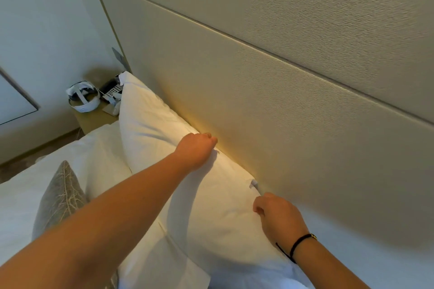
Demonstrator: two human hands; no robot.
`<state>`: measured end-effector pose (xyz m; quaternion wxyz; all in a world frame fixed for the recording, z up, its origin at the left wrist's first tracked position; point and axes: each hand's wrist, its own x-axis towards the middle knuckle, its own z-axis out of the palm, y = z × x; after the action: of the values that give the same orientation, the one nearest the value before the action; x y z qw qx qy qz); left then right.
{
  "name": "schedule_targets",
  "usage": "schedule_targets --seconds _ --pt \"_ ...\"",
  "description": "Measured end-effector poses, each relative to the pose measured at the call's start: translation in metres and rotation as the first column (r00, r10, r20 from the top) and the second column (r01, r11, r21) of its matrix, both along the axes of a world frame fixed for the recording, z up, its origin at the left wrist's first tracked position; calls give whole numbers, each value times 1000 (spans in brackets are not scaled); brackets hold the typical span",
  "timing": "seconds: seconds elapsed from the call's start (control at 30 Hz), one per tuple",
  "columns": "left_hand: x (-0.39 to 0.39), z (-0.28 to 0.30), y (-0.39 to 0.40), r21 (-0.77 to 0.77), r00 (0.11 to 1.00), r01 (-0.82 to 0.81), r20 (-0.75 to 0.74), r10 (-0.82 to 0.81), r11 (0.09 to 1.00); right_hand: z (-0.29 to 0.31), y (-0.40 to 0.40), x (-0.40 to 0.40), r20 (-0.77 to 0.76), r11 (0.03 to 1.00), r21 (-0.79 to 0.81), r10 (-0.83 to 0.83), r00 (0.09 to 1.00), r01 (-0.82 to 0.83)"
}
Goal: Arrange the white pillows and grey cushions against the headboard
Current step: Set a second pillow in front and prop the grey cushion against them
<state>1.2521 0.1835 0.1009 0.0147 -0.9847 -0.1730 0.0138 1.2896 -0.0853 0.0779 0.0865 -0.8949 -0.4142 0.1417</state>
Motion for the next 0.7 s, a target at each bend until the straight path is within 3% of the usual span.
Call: schedule_targets --seconds 0.13,0.27,0.43,0.57,0.7 --pt "-10 -5 26 70 997 82 0 -82 994 8 33 0 96 988 154 -10 995 -5" --pt "-16 -1 60 204 989 140 -82 -126 969 13 93 -2 54 957 263 115 992 -125" --pt "-18 1 95 272 987 149 -94 -128 951 7 166 6 -144 956 271 156 977 -113" --pt "-16 2 133 301 996 79 -68 -61 950 3 226 18 -284 952 305 123 951 -32" --pt "-9 8 177 317 997 -48 -41 64 947 6 283 34 -347 951 306 161 924 -51"
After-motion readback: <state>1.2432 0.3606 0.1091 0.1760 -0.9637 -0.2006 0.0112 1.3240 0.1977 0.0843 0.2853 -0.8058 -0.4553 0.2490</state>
